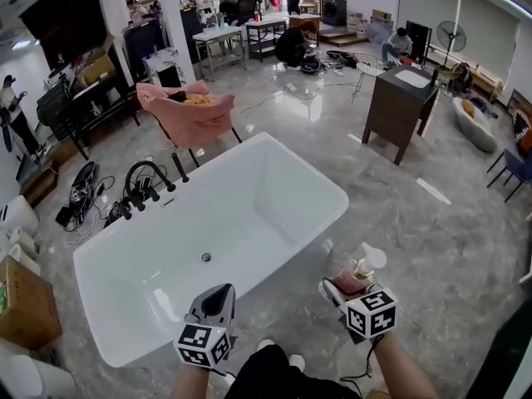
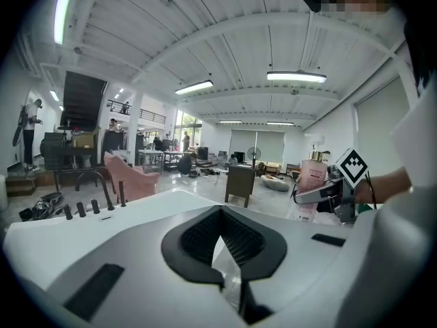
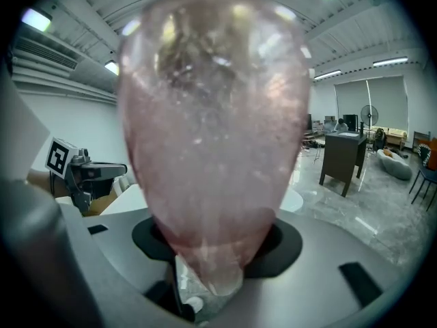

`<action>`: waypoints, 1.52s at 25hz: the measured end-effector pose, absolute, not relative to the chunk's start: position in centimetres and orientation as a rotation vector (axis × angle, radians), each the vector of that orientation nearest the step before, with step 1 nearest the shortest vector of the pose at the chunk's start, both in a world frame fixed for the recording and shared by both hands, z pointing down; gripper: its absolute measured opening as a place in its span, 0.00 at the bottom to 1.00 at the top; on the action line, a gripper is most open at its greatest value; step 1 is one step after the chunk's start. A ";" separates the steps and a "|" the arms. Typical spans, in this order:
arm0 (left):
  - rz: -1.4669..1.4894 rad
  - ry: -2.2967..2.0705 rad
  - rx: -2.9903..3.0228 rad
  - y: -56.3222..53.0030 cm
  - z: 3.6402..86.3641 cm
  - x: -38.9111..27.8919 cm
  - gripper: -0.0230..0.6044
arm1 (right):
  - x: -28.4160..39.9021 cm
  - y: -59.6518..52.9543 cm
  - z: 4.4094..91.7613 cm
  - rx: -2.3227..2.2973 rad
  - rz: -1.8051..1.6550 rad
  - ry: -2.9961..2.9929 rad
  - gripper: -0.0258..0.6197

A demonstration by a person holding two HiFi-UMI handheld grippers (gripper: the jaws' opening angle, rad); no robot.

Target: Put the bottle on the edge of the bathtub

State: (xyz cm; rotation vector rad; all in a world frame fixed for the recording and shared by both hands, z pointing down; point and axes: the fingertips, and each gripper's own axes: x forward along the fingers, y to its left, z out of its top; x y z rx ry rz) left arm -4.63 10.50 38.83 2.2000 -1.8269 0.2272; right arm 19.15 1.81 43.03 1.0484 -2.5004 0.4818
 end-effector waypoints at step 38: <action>0.170 -2.240 1.774 -41.5 48.0 -21.5 0.06 | -6.1 -66.8 53.5 0.642 0.307 -2.601 0.41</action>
